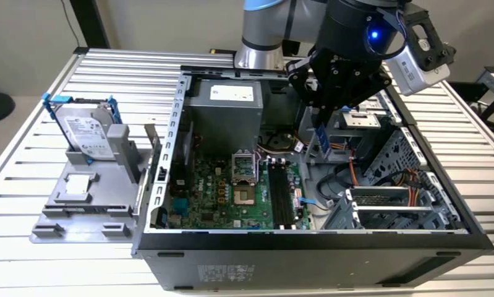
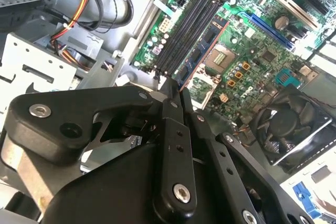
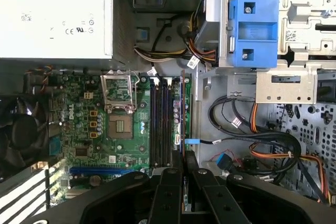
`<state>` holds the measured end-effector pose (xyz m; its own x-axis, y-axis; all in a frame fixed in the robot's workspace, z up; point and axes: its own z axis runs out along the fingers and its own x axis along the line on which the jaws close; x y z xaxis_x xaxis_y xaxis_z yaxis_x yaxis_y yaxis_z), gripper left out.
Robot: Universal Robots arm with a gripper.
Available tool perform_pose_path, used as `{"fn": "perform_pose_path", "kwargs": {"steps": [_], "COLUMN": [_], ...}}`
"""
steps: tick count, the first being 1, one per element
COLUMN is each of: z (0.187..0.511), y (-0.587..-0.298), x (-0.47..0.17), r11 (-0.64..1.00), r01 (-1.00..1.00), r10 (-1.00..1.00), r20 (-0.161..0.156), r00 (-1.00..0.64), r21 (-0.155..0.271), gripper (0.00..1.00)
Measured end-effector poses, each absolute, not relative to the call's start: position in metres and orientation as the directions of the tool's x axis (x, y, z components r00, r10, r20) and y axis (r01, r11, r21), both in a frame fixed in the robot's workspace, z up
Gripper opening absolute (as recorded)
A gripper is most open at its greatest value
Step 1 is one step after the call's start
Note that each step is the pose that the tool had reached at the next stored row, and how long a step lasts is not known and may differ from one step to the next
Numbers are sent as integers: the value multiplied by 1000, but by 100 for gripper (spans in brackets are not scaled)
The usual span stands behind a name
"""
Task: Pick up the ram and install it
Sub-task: 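Insert the ram into the slot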
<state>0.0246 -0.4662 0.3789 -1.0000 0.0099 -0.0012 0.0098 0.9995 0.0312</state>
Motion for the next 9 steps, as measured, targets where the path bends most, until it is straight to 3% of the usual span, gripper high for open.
{"fn": "perform_pose_path", "kwargs": {"steps": [9], "z": [379], "y": [-466], "x": [25], "r11": [999], "r01": [10], "r10": [10], "r20": [-1], "r00": [-1000], "r21": [35], "gripper": [0]}}
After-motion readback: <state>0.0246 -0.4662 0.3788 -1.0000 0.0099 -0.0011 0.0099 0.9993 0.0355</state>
